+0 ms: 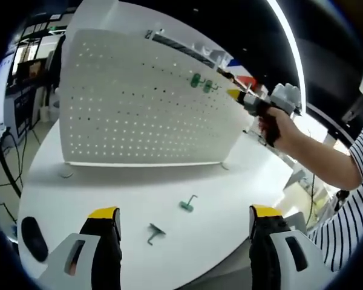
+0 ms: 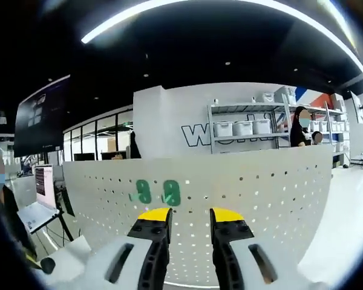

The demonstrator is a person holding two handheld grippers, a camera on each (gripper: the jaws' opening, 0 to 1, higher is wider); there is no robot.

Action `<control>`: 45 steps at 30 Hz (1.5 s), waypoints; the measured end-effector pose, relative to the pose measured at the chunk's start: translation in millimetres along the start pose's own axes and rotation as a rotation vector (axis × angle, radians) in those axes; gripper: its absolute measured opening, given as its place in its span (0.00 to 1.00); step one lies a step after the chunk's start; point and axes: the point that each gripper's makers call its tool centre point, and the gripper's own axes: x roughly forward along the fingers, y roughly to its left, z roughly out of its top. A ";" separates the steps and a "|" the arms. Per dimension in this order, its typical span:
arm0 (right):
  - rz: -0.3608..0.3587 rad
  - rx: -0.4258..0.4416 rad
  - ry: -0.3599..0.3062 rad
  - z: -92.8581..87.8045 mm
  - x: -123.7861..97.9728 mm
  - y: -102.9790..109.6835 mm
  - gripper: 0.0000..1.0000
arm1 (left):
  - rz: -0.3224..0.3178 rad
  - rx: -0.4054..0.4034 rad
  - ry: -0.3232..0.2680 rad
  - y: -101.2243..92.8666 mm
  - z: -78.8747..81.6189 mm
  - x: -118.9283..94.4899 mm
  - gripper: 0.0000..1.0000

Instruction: Insert the hook assembly into the mounting plate slot until the hook locks in place.

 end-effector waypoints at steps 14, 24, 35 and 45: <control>0.015 -0.003 0.150 -69.6 -58.3 -11.1 0.23 | -0.004 0.001 0.007 -4.8 -3.8 1.5 0.89; 0.046 -0.024 0.265 -112.0 -99.0 -13.6 0.25 | 0.006 0.004 0.013 -4.9 -8.4 -3.1 0.89; 0.084 -0.046 0.369 -147.1 -138.9 -9.3 0.28 | 0.009 -0.005 0.039 -6.5 -20.2 -6.3 0.90; 0.114 -0.059 0.435 -167.3 -167.0 -5.1 0.28 | 0.023 -0.012 0.043 -4.0 -26.4 -10.7 0.90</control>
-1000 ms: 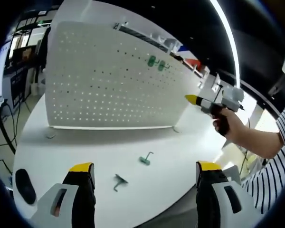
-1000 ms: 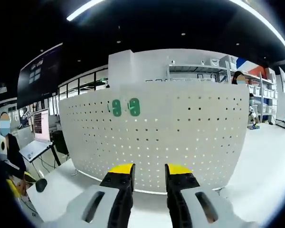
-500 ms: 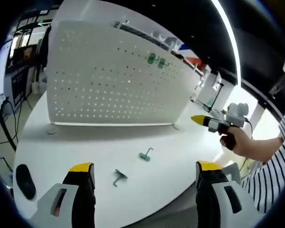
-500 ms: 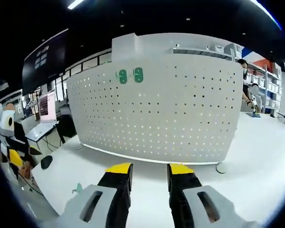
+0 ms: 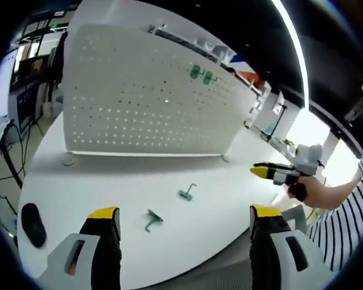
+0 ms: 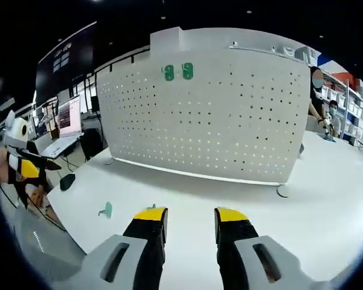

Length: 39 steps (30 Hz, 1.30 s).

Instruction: Insert the hook assembly into the mounting plate slot until the hook locks in place.

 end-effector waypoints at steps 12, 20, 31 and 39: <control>0.053 -0.009 0.075 -30.3 -19.4 17.3 0.29 | 0.010 0.015 0.044 -0.8 -14.6 -1.6 0.89; 0.127 -0.049 0.118 -35.3 -20.9 37.6 0.29 | 0.024 0.032 0.068 0.8 -22.8 -1.5 0.89; 0.233 -0.002 0.172 -40.6 6.4 67.8 0.28 | 0.041 0.031 0.139 8.7 -41.4 1.6 0.89; 0.277 -0.010 0.203 -50.4 44.7 88.4 0.27 | 0.037 0.018 0.145 12.0 -39.9 6.7 0.89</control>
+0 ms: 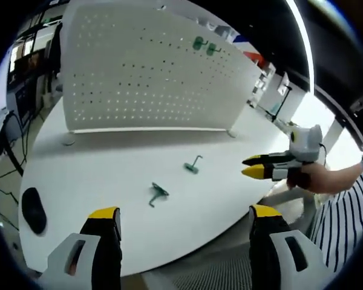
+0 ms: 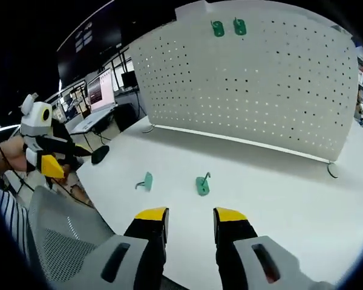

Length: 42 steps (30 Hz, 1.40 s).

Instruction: Insert the hook assembly into the mounting plate slot until the hook locks in place.

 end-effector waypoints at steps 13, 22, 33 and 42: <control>0.008 0.023 0.016 6.4 45.5 0.2 0.26 | 0.004 -0.017 0.022 6.4 -3.3 3.3 0.89; 0.007 0.052 0.030 13.1 79.5 1.4 0.24 | 0.009 -0.029 0.027 10.7 -4.6 2.7 0.89; -0.036 0.107 0.058 13.1 99.8 -13.8 0.23 | 0.013 -0.050 0.049 18.1 -11.8 3.9 0.88; -0.076 0.131 0.071 13.3 107.9 -28.1 0.23 | 0.010 -0.066 0.054 21.7 -7.9 5.8 0.88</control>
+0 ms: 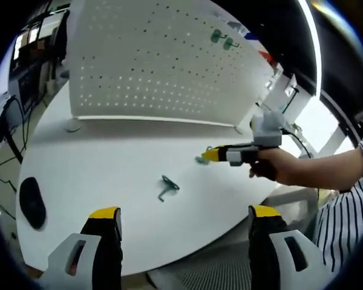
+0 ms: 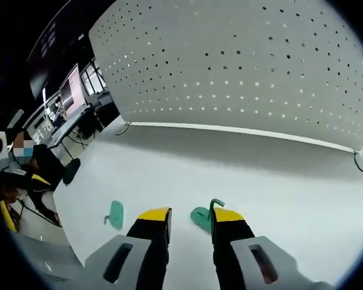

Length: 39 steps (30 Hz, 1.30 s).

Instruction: Insert the hook assembly into the mounting plate slot until the hook locks in place.

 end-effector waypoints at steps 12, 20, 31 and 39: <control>-0.013 0.026 -0.003 12.7 19.7 -7.0 0.18 | -0.002 -0.007 0.005 3.2 3.3 2.0 0.87; -0.042 0.037 -0.002 25.2 32.9 -15.3 0.08 | 0.010 -0.012 0.012 7.4 -1.4 -2.0 0.87; -0.062 0.004 0.013 27.0 26.7 -22.0 0.00 | 0.002 -0.004 -0.007 1.8 7.9 1.6 0.87; -0.049 -0.042 0.029 22.1 18.2 -16.3 0.00 | 0.009 -0.001 -0.038 1.5 15.8 -5.2 0.88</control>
